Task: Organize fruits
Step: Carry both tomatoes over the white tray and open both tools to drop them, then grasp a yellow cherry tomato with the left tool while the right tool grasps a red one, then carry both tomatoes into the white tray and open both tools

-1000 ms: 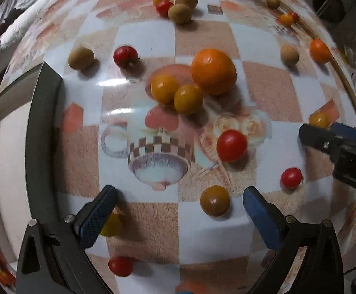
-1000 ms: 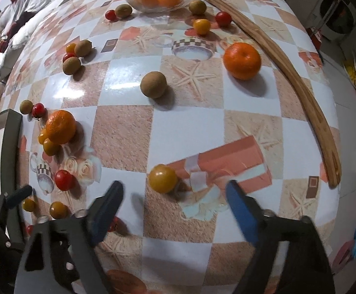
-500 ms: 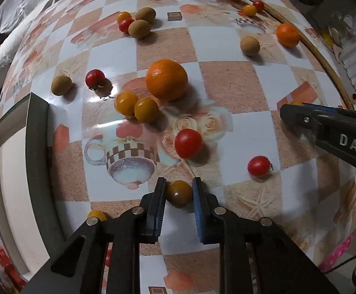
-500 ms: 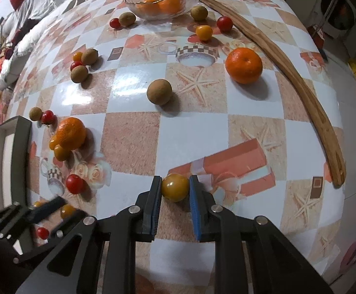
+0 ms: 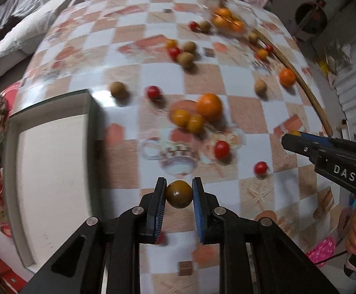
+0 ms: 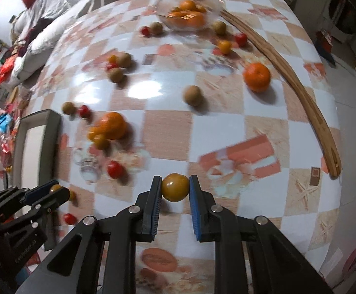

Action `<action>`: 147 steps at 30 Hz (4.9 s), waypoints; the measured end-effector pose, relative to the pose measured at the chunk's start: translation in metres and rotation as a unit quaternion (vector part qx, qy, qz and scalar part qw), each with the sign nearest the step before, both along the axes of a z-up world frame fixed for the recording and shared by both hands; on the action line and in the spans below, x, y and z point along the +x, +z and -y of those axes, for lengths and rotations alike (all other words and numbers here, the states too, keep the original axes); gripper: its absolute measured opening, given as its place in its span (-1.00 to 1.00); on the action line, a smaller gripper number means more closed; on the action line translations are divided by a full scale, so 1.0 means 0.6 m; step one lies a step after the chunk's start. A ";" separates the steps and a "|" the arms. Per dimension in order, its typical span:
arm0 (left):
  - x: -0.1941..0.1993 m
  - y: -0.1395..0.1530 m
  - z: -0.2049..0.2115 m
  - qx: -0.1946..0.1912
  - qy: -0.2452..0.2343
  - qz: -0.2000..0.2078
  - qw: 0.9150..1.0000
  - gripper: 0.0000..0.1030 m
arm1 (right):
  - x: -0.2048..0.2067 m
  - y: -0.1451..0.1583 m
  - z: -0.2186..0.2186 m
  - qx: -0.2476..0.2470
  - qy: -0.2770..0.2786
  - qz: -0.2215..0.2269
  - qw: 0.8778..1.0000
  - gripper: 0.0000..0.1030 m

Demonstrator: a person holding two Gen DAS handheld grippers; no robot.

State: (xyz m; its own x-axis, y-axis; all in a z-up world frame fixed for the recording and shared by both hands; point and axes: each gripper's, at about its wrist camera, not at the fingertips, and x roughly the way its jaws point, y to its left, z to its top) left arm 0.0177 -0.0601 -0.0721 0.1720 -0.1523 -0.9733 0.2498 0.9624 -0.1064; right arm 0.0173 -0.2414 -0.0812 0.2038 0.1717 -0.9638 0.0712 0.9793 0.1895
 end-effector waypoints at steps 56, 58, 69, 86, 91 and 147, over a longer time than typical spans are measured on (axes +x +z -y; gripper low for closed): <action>0.030 -0.032 -0.294 0.100 0.081 0.081 0.988 0.72 | 0.129 0.035 -0.342 0.065 0.111 0.066 0.989 0.57; 0.030 -0.021 -0.272 0.092 0.070 0.087 0.989 0.72 | 0.118 0.036 -0.298 0.056 0.086 0.067 0.992 0.57; 0.001 0.017 -0.105 0.036 -0.030 0.091 0.995 0.72 | 0.001 -0.018 -0.086 -0.014 -0.014 0.004 1.000 0.57; -0.013 -0.093 -0.024 0.078 -0.044 0.019 0.996 0.72 | -0.048 -0.062 -0.052 -0.035 0.012 -0.013 0.999 0.50; -0.016 -0.110 -0.025 0.082 -0.032 -0.003 0.996 0.46 | -0.046 -0.074 -0.069 -0.046 0.034 -0.012 0.998 0.05; -0.023 0.005 -0.290 -0.029 0.126 0.040 0.991 -0.55 | 0.042 0.011 -0.300 0.011 0.145 0.045 0.988 -0.56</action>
